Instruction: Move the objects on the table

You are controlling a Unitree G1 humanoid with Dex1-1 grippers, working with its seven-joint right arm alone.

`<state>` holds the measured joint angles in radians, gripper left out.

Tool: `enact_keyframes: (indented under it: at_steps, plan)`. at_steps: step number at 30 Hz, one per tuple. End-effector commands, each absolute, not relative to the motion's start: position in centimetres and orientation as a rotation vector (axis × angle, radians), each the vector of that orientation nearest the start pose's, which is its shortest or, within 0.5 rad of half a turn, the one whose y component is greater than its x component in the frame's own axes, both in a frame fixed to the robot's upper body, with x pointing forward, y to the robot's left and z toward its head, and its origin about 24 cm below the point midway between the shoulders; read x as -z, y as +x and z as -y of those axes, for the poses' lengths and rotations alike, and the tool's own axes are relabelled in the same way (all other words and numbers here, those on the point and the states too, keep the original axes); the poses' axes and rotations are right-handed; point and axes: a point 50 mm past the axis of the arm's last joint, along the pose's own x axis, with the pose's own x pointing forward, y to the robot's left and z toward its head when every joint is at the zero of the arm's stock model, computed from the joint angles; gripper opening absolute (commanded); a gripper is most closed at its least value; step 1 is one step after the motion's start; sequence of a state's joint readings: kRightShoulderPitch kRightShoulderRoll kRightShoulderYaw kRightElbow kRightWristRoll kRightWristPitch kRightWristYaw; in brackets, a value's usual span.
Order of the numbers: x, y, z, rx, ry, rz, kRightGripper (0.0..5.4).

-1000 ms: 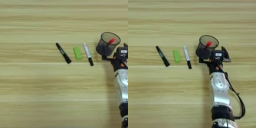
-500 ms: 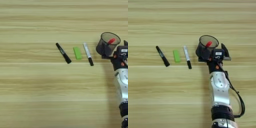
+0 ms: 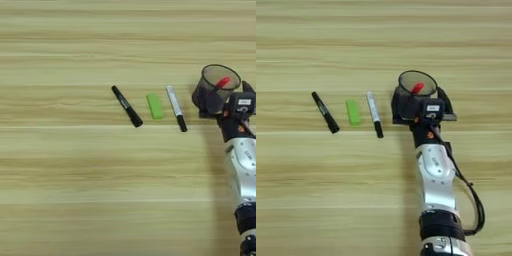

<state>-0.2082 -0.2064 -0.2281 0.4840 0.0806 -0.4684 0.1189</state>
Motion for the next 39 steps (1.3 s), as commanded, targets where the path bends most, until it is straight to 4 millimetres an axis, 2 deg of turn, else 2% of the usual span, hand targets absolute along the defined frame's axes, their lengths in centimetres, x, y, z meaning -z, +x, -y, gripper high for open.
enact_keyframes:
  at_steps: [1, 10, 26, 39]
  plan:
    - [-7.7, 29.9, 23.6, 0.088, -0.147, 0.341, 5.37]
    - [-7.9, 30.5, 24.1, 0.108, -0.157, 0.347, 5.37]
    - [-8.9, 30.9, 23.7, 0.082, -0.188, 0.384, 5.37]
    - [-8.6, 31.1, 23.7, 0.073, -0.175, 0.363, 5.37]
